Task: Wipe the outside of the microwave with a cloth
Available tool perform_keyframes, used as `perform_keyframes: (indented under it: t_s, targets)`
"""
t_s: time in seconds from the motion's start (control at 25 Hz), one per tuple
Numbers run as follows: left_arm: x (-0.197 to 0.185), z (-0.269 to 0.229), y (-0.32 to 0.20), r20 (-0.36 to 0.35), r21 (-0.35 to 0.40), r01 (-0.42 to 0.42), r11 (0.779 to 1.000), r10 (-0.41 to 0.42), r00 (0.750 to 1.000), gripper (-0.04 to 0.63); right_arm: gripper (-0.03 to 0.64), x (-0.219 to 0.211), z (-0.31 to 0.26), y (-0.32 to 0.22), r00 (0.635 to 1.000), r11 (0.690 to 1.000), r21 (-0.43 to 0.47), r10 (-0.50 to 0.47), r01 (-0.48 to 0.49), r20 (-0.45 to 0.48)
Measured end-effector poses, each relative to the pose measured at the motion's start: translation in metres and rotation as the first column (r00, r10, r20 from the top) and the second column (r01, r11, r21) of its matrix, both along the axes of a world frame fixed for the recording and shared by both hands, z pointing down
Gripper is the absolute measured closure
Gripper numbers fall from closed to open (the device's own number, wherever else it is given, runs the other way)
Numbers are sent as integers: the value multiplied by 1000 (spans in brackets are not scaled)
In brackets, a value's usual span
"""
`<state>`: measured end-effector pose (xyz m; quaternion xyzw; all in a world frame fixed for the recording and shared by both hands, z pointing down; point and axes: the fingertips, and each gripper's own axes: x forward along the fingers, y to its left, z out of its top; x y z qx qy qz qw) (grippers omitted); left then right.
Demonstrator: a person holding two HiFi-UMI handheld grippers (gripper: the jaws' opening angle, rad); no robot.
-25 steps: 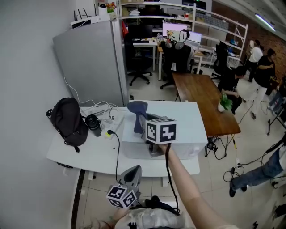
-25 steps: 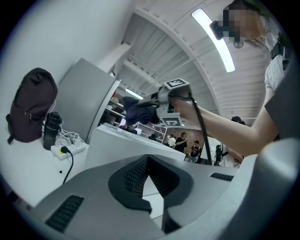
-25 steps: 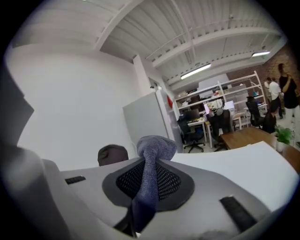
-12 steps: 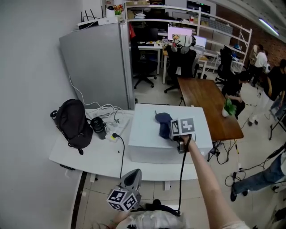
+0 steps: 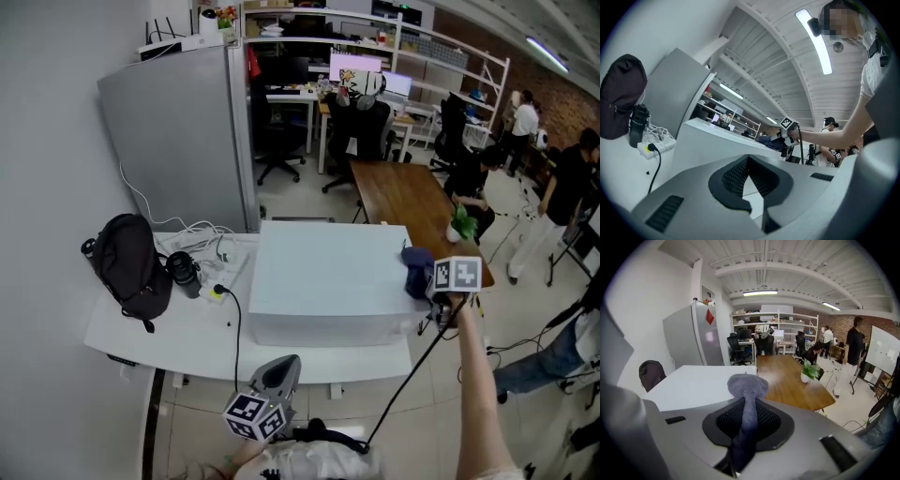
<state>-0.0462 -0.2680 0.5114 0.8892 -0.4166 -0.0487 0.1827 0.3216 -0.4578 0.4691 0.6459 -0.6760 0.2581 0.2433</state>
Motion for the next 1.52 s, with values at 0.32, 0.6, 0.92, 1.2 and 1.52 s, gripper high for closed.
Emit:
perform_keyframes:
  t_s: [0.32,0.6,0.92,1.2,1.52]
  targets:
    - [18,-25,-13,15,58,-75,995,75,997,606,543,-113,-158,-49,974,897,404,-219,178,56]
    - [-1,-39,-8,35,99,-22,995,19,999,606,543,-322,-129,-111,854,844,315,-496,433,156]
    - [-20,-35,-6,26,96,70,993,-73,997,606,543,-381,-11,-129,859,862,-15,-502,506,101]
    - [-11,-28,-10,11,80,56,995,-57,998,606,540,-267,11,-146,937,934,-75,-347,349,38]
    - [15,-25,-11,-2,63,-19,998,19,1000,606,538,-31,16,-121,999,992,-118,30,-33,-21]
